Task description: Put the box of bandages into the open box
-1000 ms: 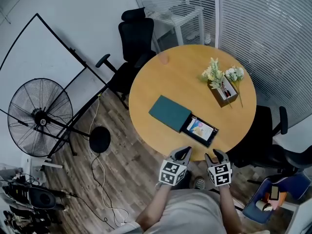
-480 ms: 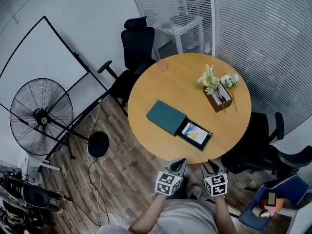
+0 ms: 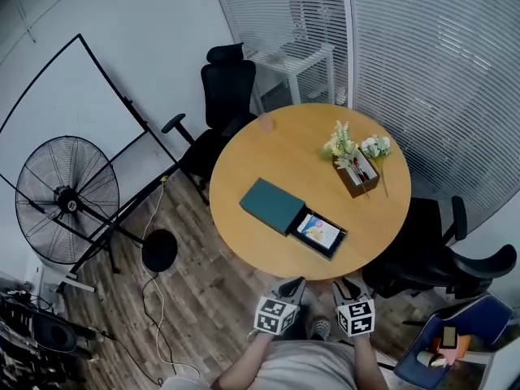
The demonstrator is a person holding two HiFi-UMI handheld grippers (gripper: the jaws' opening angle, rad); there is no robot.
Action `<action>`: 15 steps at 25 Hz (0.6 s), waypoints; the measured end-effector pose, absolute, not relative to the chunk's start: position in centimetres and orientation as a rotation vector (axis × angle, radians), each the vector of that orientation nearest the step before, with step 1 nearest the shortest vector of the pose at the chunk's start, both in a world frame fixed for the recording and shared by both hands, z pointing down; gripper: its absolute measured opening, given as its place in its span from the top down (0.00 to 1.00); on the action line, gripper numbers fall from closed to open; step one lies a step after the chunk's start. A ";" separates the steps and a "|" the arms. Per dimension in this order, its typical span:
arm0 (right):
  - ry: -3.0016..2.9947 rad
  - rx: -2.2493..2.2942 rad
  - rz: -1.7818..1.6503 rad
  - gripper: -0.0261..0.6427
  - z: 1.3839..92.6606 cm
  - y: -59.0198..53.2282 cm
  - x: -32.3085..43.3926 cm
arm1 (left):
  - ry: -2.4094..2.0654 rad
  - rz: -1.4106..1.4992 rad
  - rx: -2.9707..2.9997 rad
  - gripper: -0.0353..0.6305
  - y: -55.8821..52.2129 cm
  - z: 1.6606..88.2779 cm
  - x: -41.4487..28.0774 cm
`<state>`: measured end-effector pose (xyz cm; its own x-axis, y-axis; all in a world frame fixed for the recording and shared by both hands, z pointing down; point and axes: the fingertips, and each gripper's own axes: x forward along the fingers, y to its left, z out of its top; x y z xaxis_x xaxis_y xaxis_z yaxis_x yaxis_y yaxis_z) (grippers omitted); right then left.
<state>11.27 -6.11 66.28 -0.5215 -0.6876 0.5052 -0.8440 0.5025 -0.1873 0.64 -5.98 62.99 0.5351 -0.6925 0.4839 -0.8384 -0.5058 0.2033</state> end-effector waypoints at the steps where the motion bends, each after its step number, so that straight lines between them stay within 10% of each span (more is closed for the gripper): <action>1: -2.389 1.271 0.584 0.83 66.1 -6.0 11.2 | -1.243 0.480 2.362 0.93 -5.8 63.1 0.8; 15: -2.411 1.262 0.561 0.97 65.3 -5.3 11.0 | -1.238 0.433 2.392 0.93 -4.9 62.1 1.4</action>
<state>10.95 -5.31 65.35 -0.5355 -0.6908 0.4857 -0.8343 0.5220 -0.1775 1.45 -4.90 62.09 0.5570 -0.6988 0.4488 -0.8263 -0.5209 0.2145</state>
